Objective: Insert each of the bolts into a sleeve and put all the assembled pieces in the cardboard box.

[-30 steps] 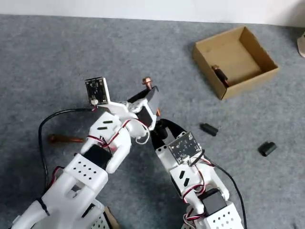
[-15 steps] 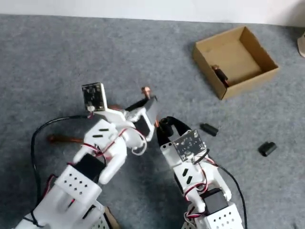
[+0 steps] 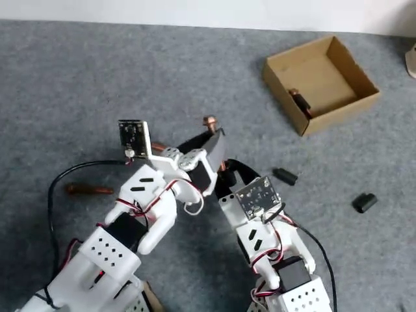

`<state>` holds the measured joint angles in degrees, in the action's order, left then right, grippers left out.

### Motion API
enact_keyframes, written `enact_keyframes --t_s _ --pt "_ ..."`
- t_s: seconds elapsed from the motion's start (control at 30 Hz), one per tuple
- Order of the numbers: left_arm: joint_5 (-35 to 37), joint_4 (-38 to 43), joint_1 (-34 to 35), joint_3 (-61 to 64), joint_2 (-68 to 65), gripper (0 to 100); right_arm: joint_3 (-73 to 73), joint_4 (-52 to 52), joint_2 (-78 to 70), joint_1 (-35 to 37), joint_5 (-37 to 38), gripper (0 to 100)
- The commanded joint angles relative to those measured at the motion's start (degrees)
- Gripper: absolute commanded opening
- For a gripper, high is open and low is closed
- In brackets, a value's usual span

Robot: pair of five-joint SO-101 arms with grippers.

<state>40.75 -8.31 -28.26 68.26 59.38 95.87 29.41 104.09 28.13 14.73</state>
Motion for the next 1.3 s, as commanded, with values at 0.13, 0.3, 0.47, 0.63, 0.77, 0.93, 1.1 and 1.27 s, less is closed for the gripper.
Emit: enact_keyframes --t_s 0.13,0.3,0.47,0.63,0.77,0.93,1.1,1.27 --pt "-0.3 2.5 3.0 -0.1 0.7 1 2.2 -1.5 0.5 1.3 -2.4 0.5" --pt "-0.3 6.0 2.8 0.3 -5.3 1 2.2 -1.5 0.5 1.6 -2.8 0.5" --pt "-0.2 7.5 1.2 0.2 -8.5 1 2.2 -1.5 0.5 1.6 -2.9 0.5" --pt "-0.2 7.7 0.9 0.0 -8.5 1 2.2 -1.4 0.5 1.9 -3.0 0.5" --pt "-0.1 7.7 -0.7 -0.4 -8.4 1 2.2 -1.4 0.5 1.9 -3.0 0.5" --pt "1.9 7.7 -0.8 -0.7 -8.4 1 2.2 -1.4 0.5 1.9 -3.0 0.5" --pt "3.9 7.5 -1.1 -0.3 -8.9 1 2.2 -1.4 0.5 2.0 -3.0 0.5" --pt "6.4 7.5 -1.1 -0.5 -8.8 1 2.0 -1.4 0.5 2.0 -5.4 0.5"
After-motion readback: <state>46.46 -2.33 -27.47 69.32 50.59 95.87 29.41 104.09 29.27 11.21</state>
